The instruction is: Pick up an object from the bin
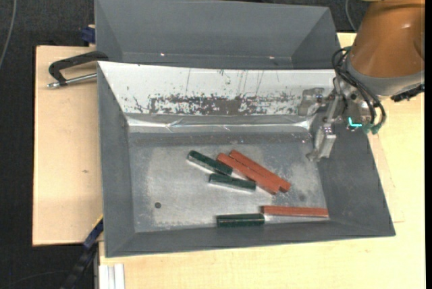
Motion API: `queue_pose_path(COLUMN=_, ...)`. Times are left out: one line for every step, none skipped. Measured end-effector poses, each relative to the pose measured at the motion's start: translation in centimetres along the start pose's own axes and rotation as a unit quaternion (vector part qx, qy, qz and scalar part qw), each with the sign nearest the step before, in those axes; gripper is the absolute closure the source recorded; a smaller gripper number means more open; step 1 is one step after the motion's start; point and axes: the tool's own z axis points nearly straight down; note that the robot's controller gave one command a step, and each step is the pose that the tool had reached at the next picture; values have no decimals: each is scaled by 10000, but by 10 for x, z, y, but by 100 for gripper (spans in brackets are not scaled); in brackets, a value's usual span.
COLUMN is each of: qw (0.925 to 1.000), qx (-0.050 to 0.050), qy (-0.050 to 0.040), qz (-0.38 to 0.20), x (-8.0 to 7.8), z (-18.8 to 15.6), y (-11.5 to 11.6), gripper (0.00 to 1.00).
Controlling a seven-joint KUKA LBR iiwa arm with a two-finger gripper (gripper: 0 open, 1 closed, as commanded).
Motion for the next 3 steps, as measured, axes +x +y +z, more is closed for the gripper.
queue_pose_path(qw=10000, qx=6, qy=-43, qz=-8, x=-2, z=-5, y=0, gripper=0)
queue_pose_path(qw=9995, qx=1, qy=16, qz=-327, x=14, z=76, y=60, gripper=0)
queue_pose_path(qw=9992, qx=3, qy=-54, qz=-408, x=10, z=56, y=74, gripper=0)
